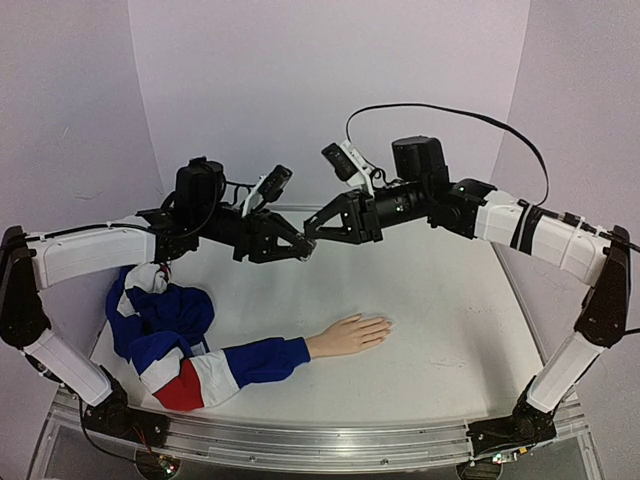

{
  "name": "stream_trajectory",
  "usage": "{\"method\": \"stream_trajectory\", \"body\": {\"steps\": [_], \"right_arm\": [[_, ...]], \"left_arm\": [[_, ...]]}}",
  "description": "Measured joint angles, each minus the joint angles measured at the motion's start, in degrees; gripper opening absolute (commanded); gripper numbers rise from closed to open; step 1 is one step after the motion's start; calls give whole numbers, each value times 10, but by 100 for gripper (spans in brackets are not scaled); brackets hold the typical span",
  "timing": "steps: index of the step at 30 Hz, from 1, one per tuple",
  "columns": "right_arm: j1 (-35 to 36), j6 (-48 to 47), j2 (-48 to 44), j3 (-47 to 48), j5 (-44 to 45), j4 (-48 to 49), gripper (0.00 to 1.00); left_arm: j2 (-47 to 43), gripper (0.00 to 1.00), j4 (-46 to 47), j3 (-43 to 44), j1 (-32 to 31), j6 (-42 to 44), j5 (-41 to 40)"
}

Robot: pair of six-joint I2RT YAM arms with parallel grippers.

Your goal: Paint the nails

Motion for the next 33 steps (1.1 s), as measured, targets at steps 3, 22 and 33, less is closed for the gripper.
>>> {"method": "stream_trajectory", "body": {"steps": [3,22,33], "right_arm": [[0,7,-14,-16,42,-16,78],[6,219,17,14,360,-32,55],[7,255,56,24,339,-27,32]], "left_arm": [[-16,0,4,-25,5,16,-80],[-36,0,-13,-69,-106,146,-647],[-18,0,-14,-61,-110,148,-671]]}}
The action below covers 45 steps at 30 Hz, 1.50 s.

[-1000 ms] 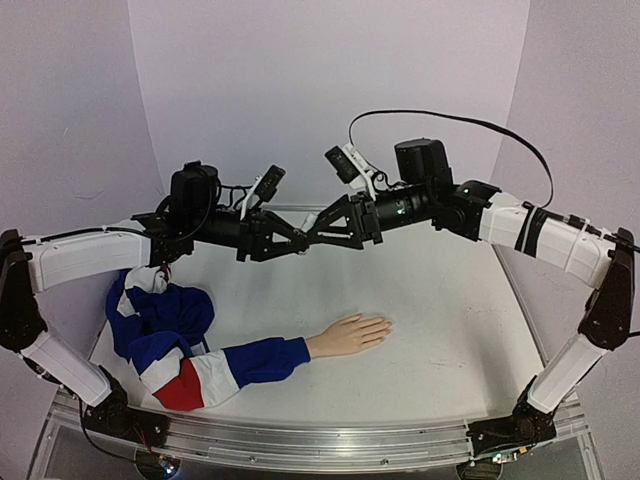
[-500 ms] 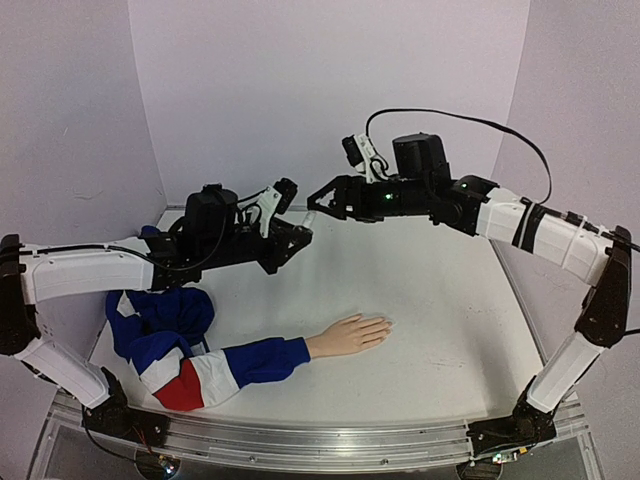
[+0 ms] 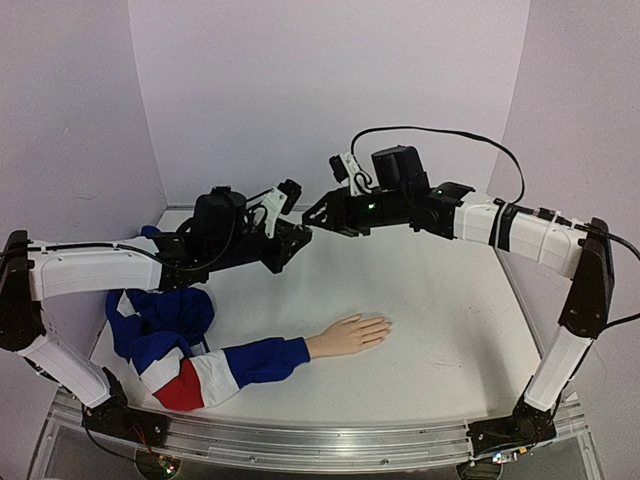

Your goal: Paint the nails

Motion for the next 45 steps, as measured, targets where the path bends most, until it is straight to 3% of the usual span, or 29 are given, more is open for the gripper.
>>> {"method": "stream_trajectory", "body": {"steps": [6,11,13,19,22,24,27,29,30,34,40,45], "right_arm": [[0,5,8,4,-22,12,1],[-6,-25,7,4,-54,8,0],[-17,-71,4,-2,-111,6,0],[-31,-213,-41,-49,-317,10,0],[-23,-254,-58,-49,-354,12,0],[-17,-268,-63,-49,-355,11,14],[-16,-271,-67,-49,-328,9,50],[-17,-267,-72,-53,-295,-2,68],[-16,-264,-75,-55,-273,-7,72],[-15,-242,-82,-56,-192,-16,75],[-15,-165,-80,-53,-97,-14,73],[-15,-101,-59,-25,-57,-9,60]], "left_arm": [[2,0,-2,5,0,0,1],[1,0,-3,5,7,0,39],[-1,0,-5,5,24,-3,114],[29,0,-34,54,100,-89,564],[35,0,-23,70,105,-111,656],[31,0,-24,69,105,-112,672],[27,0,-22,66,105,-105,639],[23,0,-18,59,107,-99,587],[18,0,-18,52,108,-92,554],[-5,0,-19,22,101,-62,411],[-28,0,-19,1,30,9,161],[-28,0,-19,1,-4,33,52]]}}
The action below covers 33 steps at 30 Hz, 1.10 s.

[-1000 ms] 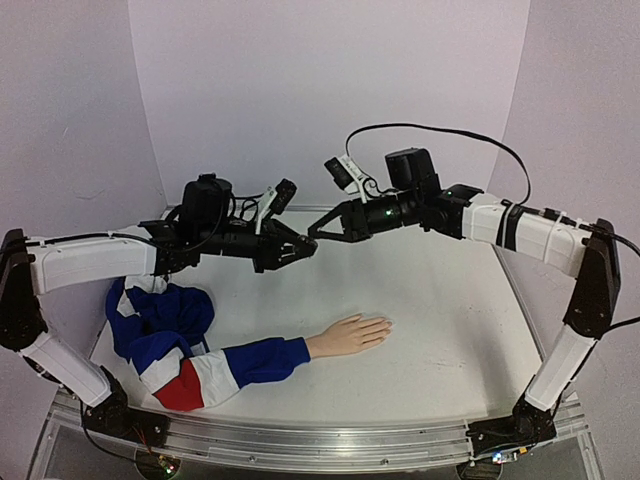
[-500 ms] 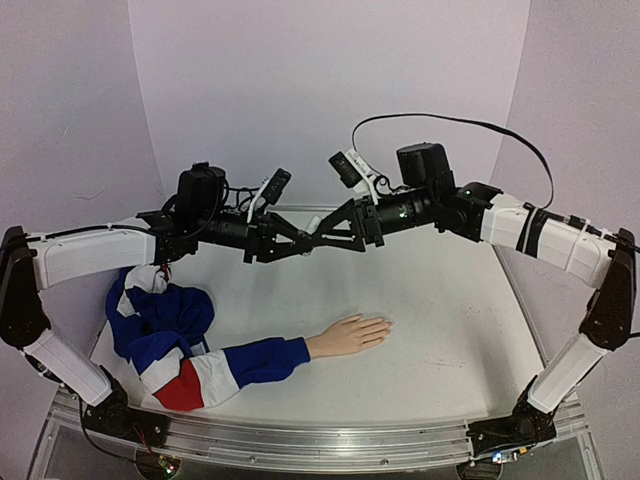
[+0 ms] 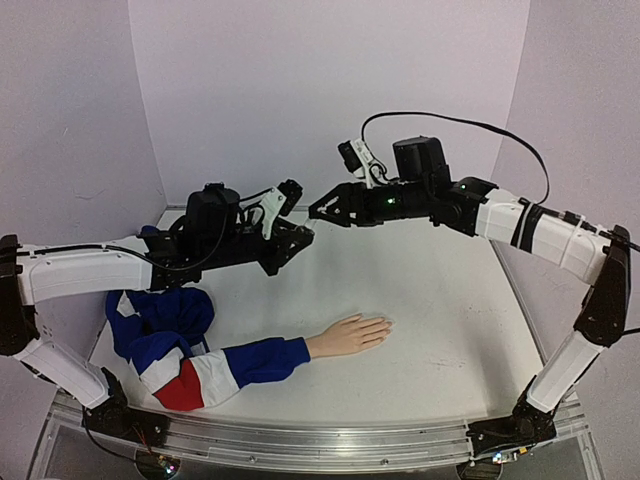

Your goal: Paint the nails

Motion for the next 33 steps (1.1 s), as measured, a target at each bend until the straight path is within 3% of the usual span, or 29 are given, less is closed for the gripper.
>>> {"method": "stream_trajectory", "body": {"steps": [12,16,26,30,33], "right_arm": [[0,70,52,12,0,15,41],[0,82,59,12,-15,27,24],[-2,66,59,13,-52,37,0],[-9,11,59,12,-119,41,0],[-12,-66,47,-6,-211,56,0]], "left_arm": [[11,0,-1,0,-2,10,-51],[12,0,-5,0,-2,10,-51],[10,0,-7,0,1,10,-24],[-3,0,-17,0,33,-7,84],[-7,0,-29,5,87,-52,310]]}}
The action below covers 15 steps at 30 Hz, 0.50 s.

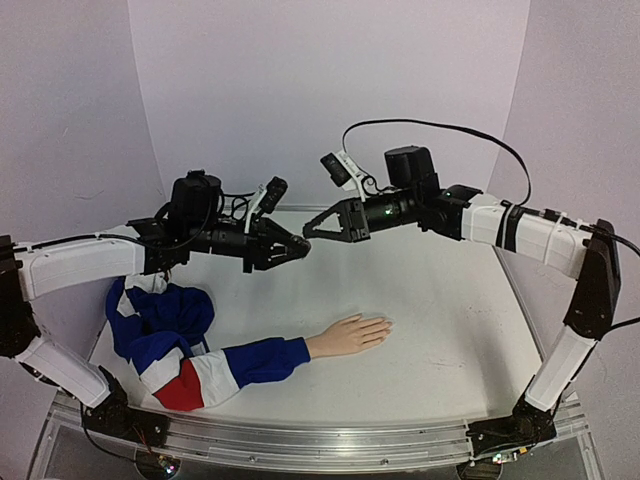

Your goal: Paint the nails

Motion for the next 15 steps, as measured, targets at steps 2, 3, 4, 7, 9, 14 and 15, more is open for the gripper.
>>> {"method": "stream_trajectory", "body": {"steps": [2,3,4,7,9,14,15], "right_arm": [[5,-44,-11,-5,-45,-12,0],[8,-66,-17,-4,-64,-23,0],[10,-84,-23,-1,-78,-34,0],[16,-130,-31,3,-99,-54,0],[19,-147,-33,3,-101,-58,2],[17,-153,-38,3,-42,-79,55],[17,-148,-42,2,-17,-93,62]], "left_arm": [[13,0,-10,15,20,-35,138],[24,0,-11,26,27,-54,201],[33,0,-10,35,29,-69,247],[42,0,-1,42,30,-93,319],[42,0,-1,42,29,-96,330],[36,0,2,32,29,-76,249],[29,0,6,25,30,-70,208]]}}
